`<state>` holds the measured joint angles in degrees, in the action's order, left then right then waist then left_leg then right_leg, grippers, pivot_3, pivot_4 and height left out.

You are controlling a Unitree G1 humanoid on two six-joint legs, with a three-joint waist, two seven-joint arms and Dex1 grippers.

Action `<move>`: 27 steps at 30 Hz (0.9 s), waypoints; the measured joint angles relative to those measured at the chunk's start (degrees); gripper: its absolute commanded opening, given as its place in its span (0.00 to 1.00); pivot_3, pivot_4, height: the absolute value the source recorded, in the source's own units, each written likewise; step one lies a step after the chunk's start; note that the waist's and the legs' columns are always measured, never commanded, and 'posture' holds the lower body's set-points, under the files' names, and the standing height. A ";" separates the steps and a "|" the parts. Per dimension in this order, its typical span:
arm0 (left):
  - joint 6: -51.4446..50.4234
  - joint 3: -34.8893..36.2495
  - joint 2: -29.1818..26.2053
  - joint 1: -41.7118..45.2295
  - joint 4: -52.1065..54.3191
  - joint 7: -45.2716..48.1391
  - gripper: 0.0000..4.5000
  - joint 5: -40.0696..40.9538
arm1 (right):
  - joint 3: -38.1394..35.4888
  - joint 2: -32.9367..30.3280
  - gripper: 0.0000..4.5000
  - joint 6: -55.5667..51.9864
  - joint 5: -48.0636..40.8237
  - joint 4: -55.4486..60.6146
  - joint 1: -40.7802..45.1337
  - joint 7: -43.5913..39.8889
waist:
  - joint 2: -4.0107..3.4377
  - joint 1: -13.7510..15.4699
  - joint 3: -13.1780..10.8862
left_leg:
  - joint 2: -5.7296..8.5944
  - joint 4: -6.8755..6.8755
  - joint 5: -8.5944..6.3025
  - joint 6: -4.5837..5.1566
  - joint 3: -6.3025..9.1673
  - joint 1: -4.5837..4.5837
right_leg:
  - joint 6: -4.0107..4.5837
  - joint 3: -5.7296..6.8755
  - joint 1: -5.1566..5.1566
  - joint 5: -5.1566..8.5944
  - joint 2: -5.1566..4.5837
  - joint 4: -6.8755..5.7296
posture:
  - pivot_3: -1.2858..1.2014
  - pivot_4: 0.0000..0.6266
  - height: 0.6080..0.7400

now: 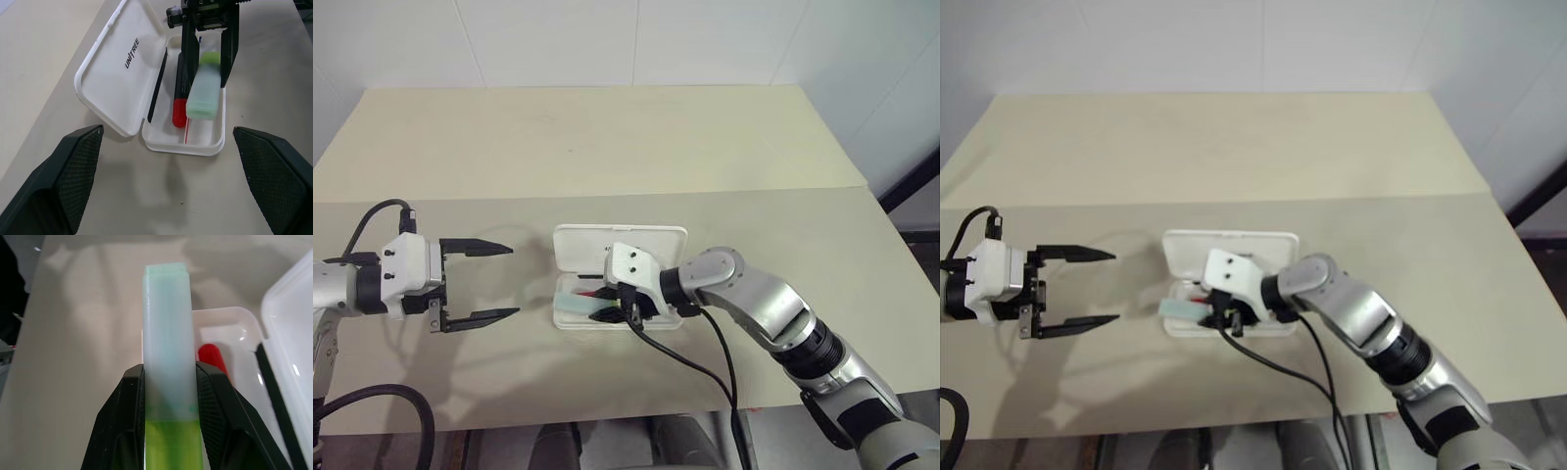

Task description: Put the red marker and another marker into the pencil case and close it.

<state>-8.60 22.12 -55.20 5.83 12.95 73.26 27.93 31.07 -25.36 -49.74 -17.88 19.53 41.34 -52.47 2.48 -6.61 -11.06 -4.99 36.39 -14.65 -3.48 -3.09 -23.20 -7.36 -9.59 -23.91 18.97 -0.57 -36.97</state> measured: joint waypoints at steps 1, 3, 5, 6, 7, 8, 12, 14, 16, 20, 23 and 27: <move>-0.02 0.00 0.00 0.00 0.00 0.11 1.00 0.00 | 0.04 -0.01 0.24 0.17 -0.06 0.12 -0.39 -0.46 | 0.00 0.01 0.00 | 0.00 -0.03 0.00 0.00 0.00 0.00 | 0.00 0.00 -0.01 0.00 0.00 0.00 | 0.52 0.24 1.00; -0.10 0.00 0.00 0.00 0.01 0.13 1.00 0.01 | 0.09 -0.01 0.24 0.31 -0.28 0.36 -0.79 -0.88 | 0.00 0.00 0.00 | 0.00 -0.06 0.00 -0.01 0.00 0.00 | 0.00 0.00 -0.03 0.01 0.00 0.00 | 0.52 0.24 1.00; -0.22 0.00 0.00 0.00 0.04 0.14 1.00 0.03 | 0.23 0.00 0.24 0.48 -0.31 0.52 -1.24 -1.25 | 0.00 0.00 0.00 | 0.00 -0.07 0.00 -0.01 0.00 0.00 | 0.01 0.00 -0.03 0.01 0.01 0.00 | 0.52 0.24 1.00; -0.30 0.00 0.00 0.00 0.04 0.17 1.00 0.07 | 0.46 0.01 0.24 0.73 -0.26 0.52 -1.28 -1.37 | 0.00 -0.02 0.00 | 0.00 -0.06 0.01 -0.01 0.00 0.00 | 0.01 0.00 -0.03 0.01 0.01 -0.01 | 0.52 0.24 1.00; -0.38 -0.01 0.00 0.01 0.05 0.18 1.00 0.13 | 0.66 0.02 0.24 1.03 -0.19 0.52 -1.28 -1.46 | 0.00 -0.02 0.00 | 0.00 -0.06 0.01 -0.01 -0.01 0.00 | 0.01 0.00 -0.03 0.01 0.01 -0.01 | 0.52 0.24 1.00; -0.49 -0.01 0.00 0.01 0.05 0.20 1.00 0.14 | 0.96 0.02 0.24 1.36 0.08 0.42 -1.27 -1.50 | 0.00 -0.02 0.00 | 0.00 -0.06 0.01 -0.01 0.00 0.00 | 0.01 0.00 -0.03 0.01 0.01 -0.01 | 0.52 0.24 1.00; -0.97 -0.03 0.00 0.08 0.19 0.18 1.00 0.14 | 2.29 0.27 0.24 4.24 1.45 -1.10 -0.66 -2.04 | 0.01 -0.05 0.01 | 0.00 -0.06 0.01 -0.02 -0.01 0.01 | 0.01 0.00 -0.03 0.01 0.01 -0.02 | 0.52 0.24 1.00; -1.10 -0.12 0.00 0.26 0.28 0.11 1.00 0.14 | 2.51 0.29 0.24 5.74 2.46 -2.23 0.19 -2.50 | 0.01 -0.03 0.01 | 0.00 -0.05 0.02 -0.03 0.00 0.02 | 0.01 0.00 -0.03 0.01 0.01 -0.03 | 0.52 0.24 1.00; -1.16 -0.19 0.00 0.32 0.30 0.04 1.00 0.14 | 2.65 0.22 0.24 6.39 3.58 -3.54 0.64 -2.89 | 0.02 -0.01 0.01 | 0.00 -0.05 0.02 -0.03 0.00 0.02 | 0.01 0.00 -0.03 0.01 0.01 -0.03 | 0.52 0.24 1.00; -1.23 -0.35 0.00 0.52 0.30 -0.24 1.00 0.14 | 2.68 0.13 0.24 7.26 4.78 -4.78 1.25 -3.94 | 0.01 0.00 0.01 | 0.00 -0.11 0.02 -0.03 -0.01 0.01 | 0.02 0.00 -0.06 0.01 0.01 -0.02 | 0.52 0.24 1.00; -1.22 -0.46 0.00 0.76 0.29 -0.39 1.00 0.14 | 2.73 0.11 0.24 8.01 5.93 -5.63 2.00 -4.66 | 0.01 0.01 0.01 | 0.00 -0.13 0.02 -0.03 -0.01 0.01 | 0.02 0.01 -0.08 0.01 0.01 -0.02 | 0.52 0.24 1.00; -1.21 -0.75 0.01 1.23 0.29 -0.61 1.00 0.14 | 4.06 -0.36 0.24 8.73 7.32 -6.36 2.03 -5.88 | 0.01 0.03 0.01 | 0.00 -0.12 0.02 -0.03 -0.02 0.00 | 0.02 0.00 -0.08 0.01 0.01 -0.02 | 0.52 0.24 1.00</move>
<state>-9.81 21.38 -55.19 7.06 13.24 72.65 28.07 35.13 -25.72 -41.01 -10.56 13.17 43.37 -58.34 2.49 -6.57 -11.05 -4.99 36.27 -14.63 -3.51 -3.12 -23.20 -7.34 -9.59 -23.98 18.98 -0.56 -36.99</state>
